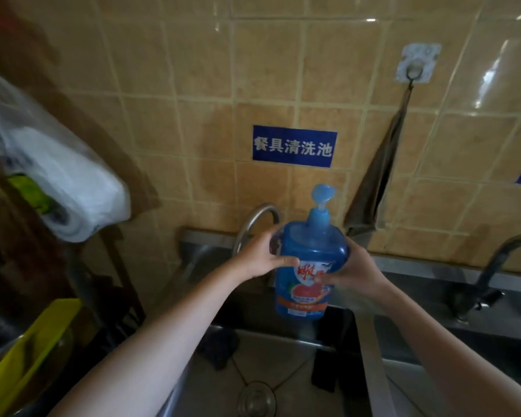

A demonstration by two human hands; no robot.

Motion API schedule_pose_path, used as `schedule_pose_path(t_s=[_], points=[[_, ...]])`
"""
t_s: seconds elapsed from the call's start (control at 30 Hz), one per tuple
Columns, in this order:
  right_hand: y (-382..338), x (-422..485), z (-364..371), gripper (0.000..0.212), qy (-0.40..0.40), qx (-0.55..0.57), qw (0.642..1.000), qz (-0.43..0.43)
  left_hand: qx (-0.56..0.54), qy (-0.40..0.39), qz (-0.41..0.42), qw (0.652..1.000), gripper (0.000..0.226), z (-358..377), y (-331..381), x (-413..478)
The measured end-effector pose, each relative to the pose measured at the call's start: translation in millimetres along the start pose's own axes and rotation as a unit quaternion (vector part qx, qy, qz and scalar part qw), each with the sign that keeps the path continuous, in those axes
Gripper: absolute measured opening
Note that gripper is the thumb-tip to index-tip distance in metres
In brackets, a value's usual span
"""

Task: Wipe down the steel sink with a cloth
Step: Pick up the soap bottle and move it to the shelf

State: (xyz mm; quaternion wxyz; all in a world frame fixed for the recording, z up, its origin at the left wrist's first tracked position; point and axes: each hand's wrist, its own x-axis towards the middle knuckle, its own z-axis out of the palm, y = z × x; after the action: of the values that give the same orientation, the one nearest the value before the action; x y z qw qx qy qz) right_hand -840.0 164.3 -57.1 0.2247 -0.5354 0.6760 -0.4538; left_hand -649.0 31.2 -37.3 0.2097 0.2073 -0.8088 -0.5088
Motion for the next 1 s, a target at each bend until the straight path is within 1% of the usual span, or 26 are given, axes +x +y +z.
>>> schedule_pose_path(t_s=[0.1, 0.2, 0.23, 0.27, 0.3, 0.37, 0.4, 0.47, 0.53, 0.63, 0.7, 0.77, 0.9, 1.0], points=[[-36, 10, 12, 0.086, -0.026, 0.0, 0.999, -0.028, -0.01, 0.022, 0.004, 1.0, 0.069, -29, 14, -18], [-69, 21, 24, 0.076, -0.048, 0.005, 0.998, -0.042, -0.007, 0.051, -0.001, 0.999, 0.055, -57, 24, -38], [-79, 24, 29, 0.072, -0.054, 0.008, 0.997, -0.047, -0.02, 0.066, -0.008, 0.998, 0.053, -66, 30, -45], [-89, 27, 35, 0.069, -0.06, 0.014, 0.997, -0.052, -0.026, 0.081, -0.014, 0.996, 0.055, -74, 36, -53], [-98, 29, 40, 0.067, -0.064, 0.022, 0.996, -0.056, -0.019, 0.099, -0.018, 0.995, 0.065, -82, 43, -61], [-117, 34, 52, 0.065, -0.07, 0.033, 0.995, -0.068, 0.008, 0.133, -0.015, 0.991, 0.098, -100, 55, -76], [-127, 37, 58, 0.064, -0.075, 0.033, 0.994, -0.079, 0.018, 0.143, -0.011, 0.989, 0.108, -109, 60, -84], [-148, 43, 71, 0.063, -0.088, 0.025, 0.991, -0.101, 0.038, 0.162, -0.009, 0.986, 0.116, -128, 68, -103], [-167, 50, 85, 0.064, -0.107, 0.039, 0.987, -0.116, 0.054, 0.184, -0.017, 0.981, 0.11, -146, 73, -120], [-195, 58, 110, 0.064, -0.128, 0.054, 0.98, -0.14, 0.056, 0.222, -0.015, 0.973, 0.077, -173, 75, -142], [-212, 64, 130, 0.066, -0.146, 0.063, 0.975, -0.158, 0.054, 0.245, -0.008, 0.968, 0.065, -192, 77, -158], [-230, 67, 150, 0.068, -0.165, 0.079, 0.969, -0.166, 0.069, 0.272, -0.009, 0.96, 0.062, -210, 77, -176], [-265, 73, 196, 0.058, -0.21, 0.109, 0.953, -0.189, 0.102, 0.321, -0.022, 0.941, 0.064, -248, 76, -220], [-290, 78, 235, 0.066, -0.239, 0.132, 0.939, -0.208, 0.104, 0.352, -0.026, 0.93, 0.058, -275, 74, -258]])
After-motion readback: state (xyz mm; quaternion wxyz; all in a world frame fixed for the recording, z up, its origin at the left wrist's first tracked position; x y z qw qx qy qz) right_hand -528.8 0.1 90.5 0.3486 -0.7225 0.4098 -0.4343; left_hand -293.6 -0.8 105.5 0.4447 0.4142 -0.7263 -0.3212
